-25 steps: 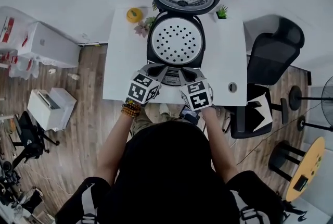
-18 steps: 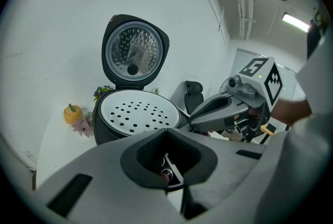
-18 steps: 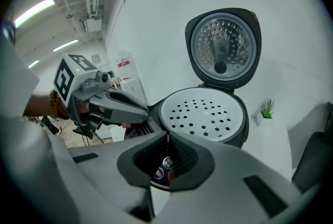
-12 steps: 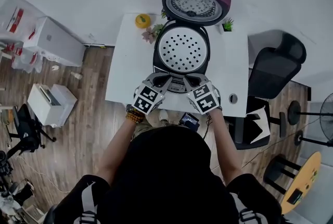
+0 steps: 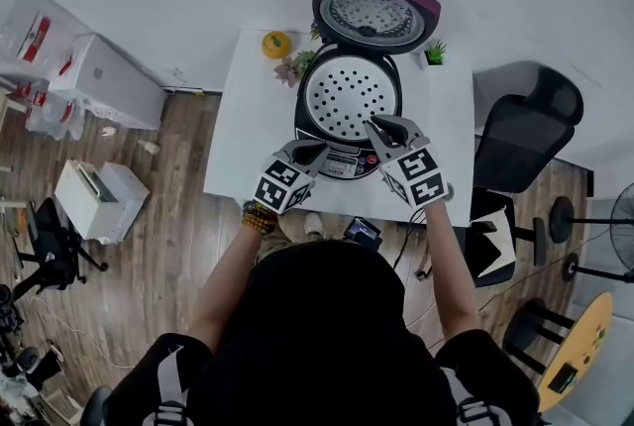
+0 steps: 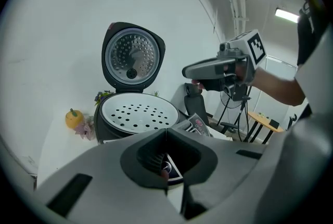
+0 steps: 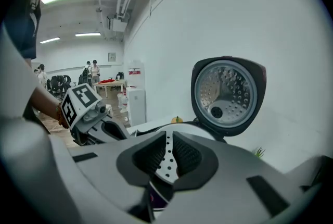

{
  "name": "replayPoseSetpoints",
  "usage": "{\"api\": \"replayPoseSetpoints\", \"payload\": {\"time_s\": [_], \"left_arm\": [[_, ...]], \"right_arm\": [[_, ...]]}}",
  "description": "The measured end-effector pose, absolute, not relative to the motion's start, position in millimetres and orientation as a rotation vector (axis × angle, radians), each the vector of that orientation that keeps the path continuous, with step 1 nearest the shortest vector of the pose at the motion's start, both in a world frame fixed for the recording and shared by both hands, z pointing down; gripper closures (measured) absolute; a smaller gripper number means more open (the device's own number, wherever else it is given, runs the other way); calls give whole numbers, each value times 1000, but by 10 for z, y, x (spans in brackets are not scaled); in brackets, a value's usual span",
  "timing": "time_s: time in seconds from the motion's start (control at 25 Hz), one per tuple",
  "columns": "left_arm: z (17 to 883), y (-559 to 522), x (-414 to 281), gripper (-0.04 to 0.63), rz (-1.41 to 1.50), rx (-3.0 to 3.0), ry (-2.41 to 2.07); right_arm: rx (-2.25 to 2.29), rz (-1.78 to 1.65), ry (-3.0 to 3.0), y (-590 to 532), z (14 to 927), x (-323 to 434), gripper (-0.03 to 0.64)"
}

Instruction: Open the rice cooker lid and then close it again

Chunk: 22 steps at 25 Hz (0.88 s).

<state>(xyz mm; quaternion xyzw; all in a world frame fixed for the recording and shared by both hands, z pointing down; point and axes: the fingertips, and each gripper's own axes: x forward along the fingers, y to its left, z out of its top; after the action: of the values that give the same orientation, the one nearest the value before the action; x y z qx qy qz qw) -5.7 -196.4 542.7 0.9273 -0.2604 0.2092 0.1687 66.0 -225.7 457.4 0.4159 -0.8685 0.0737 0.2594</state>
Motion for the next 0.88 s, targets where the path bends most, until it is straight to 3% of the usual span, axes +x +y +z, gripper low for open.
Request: {"api": "replayPoseSetpoints", "payload": {"time_s": [0.4, 0.64, 0.88], "left_arm": [[5433, -1956, -67, 571, 601, 2643, -767], [5437, -1977, -43, 571, 595, 2637, -762], [5418, -1954, -61, 571, 613, 2647, -784]], "right_arm": [[1232, 44, -2414, -2784, 3761, 1040, 583], [1277, 25, -2427, -3180, 3385, 1279, 532], [1354, 48, -2460, -3530, 3061, 1458, 528]]}}
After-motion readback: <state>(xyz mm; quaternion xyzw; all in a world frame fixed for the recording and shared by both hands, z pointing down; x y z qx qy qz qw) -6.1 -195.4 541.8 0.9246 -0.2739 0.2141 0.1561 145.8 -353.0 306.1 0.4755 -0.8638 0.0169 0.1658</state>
